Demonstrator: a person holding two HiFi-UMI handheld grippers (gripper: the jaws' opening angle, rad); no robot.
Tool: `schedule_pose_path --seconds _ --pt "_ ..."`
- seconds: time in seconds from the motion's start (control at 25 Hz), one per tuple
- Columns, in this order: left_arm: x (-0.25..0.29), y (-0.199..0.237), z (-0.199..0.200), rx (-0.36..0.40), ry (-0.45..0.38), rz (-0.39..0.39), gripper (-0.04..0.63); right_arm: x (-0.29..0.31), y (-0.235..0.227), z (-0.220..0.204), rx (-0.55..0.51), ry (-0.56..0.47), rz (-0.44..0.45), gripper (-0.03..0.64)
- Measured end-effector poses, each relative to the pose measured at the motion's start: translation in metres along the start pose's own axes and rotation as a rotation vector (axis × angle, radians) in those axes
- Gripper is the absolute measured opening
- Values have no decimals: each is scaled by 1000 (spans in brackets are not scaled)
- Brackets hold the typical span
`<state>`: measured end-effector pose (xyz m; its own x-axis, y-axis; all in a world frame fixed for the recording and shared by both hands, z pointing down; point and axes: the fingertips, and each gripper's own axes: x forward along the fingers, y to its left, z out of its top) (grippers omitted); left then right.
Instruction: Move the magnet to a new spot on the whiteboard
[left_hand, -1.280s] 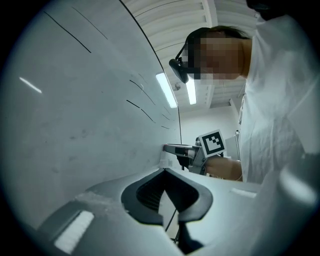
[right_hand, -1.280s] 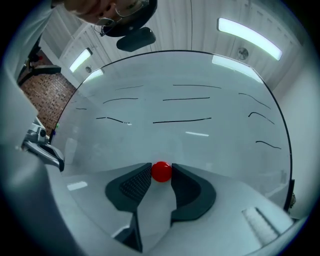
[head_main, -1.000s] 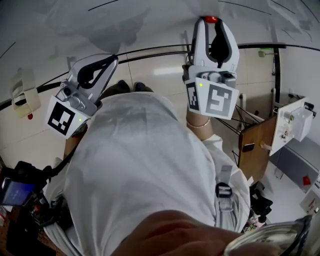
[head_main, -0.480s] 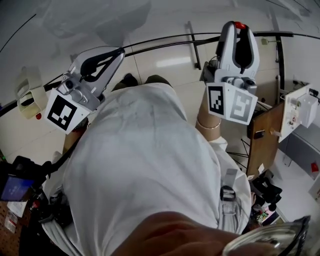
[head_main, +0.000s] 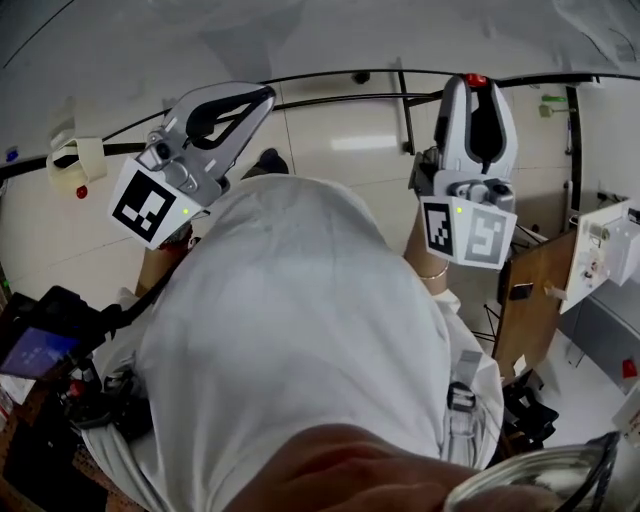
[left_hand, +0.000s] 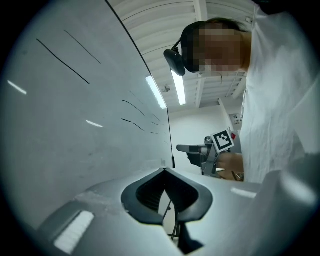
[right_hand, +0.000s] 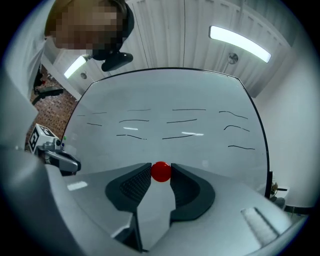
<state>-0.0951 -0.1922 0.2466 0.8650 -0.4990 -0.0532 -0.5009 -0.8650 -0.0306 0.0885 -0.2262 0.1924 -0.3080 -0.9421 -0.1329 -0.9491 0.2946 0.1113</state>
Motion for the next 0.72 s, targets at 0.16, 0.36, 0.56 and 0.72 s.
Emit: schedule_pose_path --seconds 0.16,0.36,0.56,0.72 --pt "1 -15 -1 -22 -8 55 2 -21 -2 -1 25 1 58 123" --pt "-17 -110 -15 18 54 156 2 -120 -14 -2 61 -10 159 123" --pt "-19 -194 -28 -32 73 205 2 -187 -40 -8 112 -11 226 123" --pt "-26 -229 -33 -57 89 257 2 -212 -50 -13 122 -4 243 123"
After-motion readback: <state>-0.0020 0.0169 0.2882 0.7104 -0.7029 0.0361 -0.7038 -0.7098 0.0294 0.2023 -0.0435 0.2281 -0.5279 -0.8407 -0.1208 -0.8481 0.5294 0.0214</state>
